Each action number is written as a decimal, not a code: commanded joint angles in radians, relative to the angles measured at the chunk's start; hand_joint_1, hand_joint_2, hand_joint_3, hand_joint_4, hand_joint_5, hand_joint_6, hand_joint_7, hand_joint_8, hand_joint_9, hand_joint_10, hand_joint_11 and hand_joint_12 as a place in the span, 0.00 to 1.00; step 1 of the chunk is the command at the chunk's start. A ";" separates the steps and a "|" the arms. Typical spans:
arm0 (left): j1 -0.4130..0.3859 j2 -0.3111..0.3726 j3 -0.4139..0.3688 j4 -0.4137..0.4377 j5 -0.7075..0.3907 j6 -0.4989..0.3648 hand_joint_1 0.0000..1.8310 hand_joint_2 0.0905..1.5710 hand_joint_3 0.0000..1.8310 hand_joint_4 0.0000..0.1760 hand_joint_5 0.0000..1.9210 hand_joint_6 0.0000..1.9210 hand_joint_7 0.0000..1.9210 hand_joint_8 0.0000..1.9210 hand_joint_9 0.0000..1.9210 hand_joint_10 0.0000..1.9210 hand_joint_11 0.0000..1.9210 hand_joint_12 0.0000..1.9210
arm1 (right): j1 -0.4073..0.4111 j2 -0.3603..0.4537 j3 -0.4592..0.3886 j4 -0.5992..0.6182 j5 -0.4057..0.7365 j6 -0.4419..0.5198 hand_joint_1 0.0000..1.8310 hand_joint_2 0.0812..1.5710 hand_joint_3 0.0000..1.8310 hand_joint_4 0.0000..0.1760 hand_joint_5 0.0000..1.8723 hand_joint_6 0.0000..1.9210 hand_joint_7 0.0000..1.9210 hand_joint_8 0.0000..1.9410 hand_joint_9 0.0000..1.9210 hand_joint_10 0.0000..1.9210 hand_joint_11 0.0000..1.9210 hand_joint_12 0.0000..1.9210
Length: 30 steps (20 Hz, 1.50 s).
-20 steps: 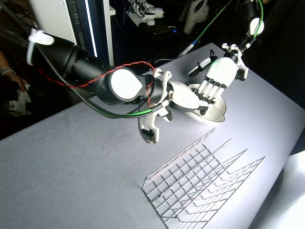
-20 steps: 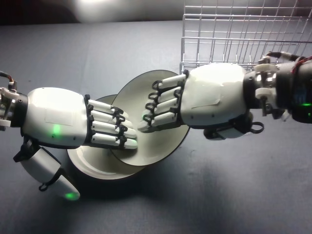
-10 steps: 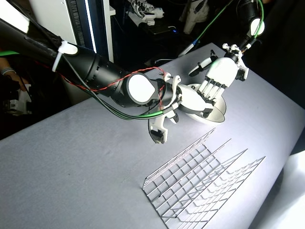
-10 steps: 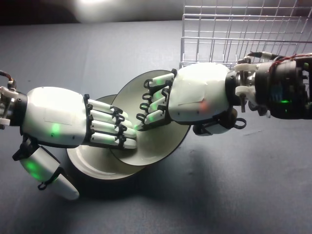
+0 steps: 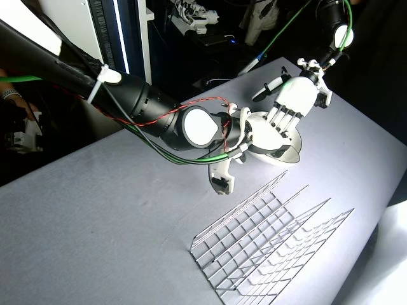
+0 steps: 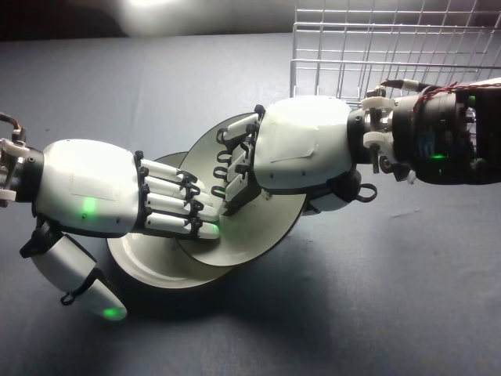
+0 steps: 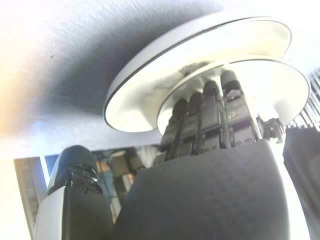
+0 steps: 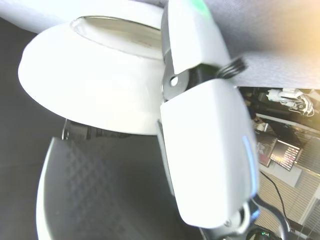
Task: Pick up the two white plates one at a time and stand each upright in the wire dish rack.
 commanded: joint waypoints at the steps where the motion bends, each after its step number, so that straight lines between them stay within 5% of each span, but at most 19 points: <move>1: 0.009 -0.010 0.005 -0.010 0.010 0.004 0.00 0.69 0.00 0.00 0.06 0.00 0.05 0.00 0.05 0.00 0.00 0.16 | -0.009 0.002 0.005 0.016 0.016 -0.002 0.75 0.64 0.00 0.00 0.44 0.02 0.47 0.01 0.46 0.04 0.21 0.61; 2: 0.010 -0.010 0.005 -0.015 0.011 0.004 0.00 0.68 0.00 0.00 0.06 0.00 0.05 0.00 0.04 0.00 0.00 0.14 | -0.009 0.001 0.005 0.017 0.016 -0.002 0.74 0.65 0.00 0.00 0.47 0.02 0.50 0.02 0.49 0.05 0.25 0.59; 3: 0.010 -0.010 0.005 -0.015 0.011 0.004 0.00 0.68 0.00 0.00 0.06 0.00 0.05 0.00 0.04 0.00 0.00 0.14 | -0.009 0.001 0.005 0.017 0.016 -0.002 0.75 0.66 0.00 0.00 0.51 0.01 0.54 0.36 0.53 0.04 0.31 0.55; 4: 0.010 -0.010 0.005 -0.015 0.011 0.004 0.00 0.67 0.00 0.00 0.05 0.00 0.04 0.00 0.03 0.00 0.00 0.13 | -0.009 0.001 0.005 0.017 0.016 -0.002 0.75 0.68 0.00 0.00 0.49 0.43 0.55 0.39 0.50 0.48 0.37 0.55; 5: 0.011 -0.010 0.006 -0.016 0.011 0.004 0.00 0.68 0.00 0.00 0.05 0.00 0.03 0.00 0.03 0.00 0.00 0.12 | -0.009 0.001 0.005 0.017 0.016 -0.002 0.80 0.67 0.00 0.00 0.51 0.46 0.57 0.36 0.52 0.49 0.40 0.75; 8: 0.013 -0.008 0.008 -0.019 0.011 0.005 0.00 0.68 0.00 0.00 0.07 0.00 0.06 0.00 0.05 0.00 0.00 0.17 | -0.012 0.002 0.005 0.017 0.019 -0.002 0.82 0.64 0.00 0.00 0.61 0.31 0.61 0.24 0.62 0.38 0.46 0.75; 12: -0.001 0.019 -0.002 -0.025 0.000 0.005 0.00 0.69 0.00 0.00 0.07 0.00 0.05 0.00 0.05 0.00 0.00 0.13 | -0.014 0.002 0.004 0.017 0.026 -0.002 0.82 0.64 0.00 0.00 0.58 0.35 0.59 0.28 0.61 0.37 0.49 0.74; 18: -0.074 0.147 -0.082 -0.151 -0.014 -0.056 0.00 0.69 0.00 0.00 0.08 0.00 0.06 0.00 0.06 0.00 0.00 0.15 | -0.013 0.003 -0.004 0.058 0.035 -0.002 0.82 0.65 0.00 0.00 0.57 0.37 0.57 0.32 0.58 0.42 0.48 0.76; 24: -0.187 0.283 -0.175 -0.151 -0.050 -0.139 0.00 0.69 0.00 0.00 0.09 0.00 0.08 0.00 0.07 0.00 0.00 0.17 | 0.027 0.030 -0.044 0.156 0.059 -0.001 0.82 0.64 0.00 0.00 0.58 0.34 0.60 0.27 0.59 0.40 0.49 0.75; 30: -0.190 0.374 -0.212 -0.151 -0.056 -0.157 0.00 0.70 0.00 0.00 0.09 0.00 0.09 0.00 0.07 0.00 0.00 0.17 | 0.103 0.102 -0.130 0.218 0.059 -0.001 0.82 0.64 0.00 0.00 0.58 0.34 0.60 0.26 0.59 0.41 0.48 0.75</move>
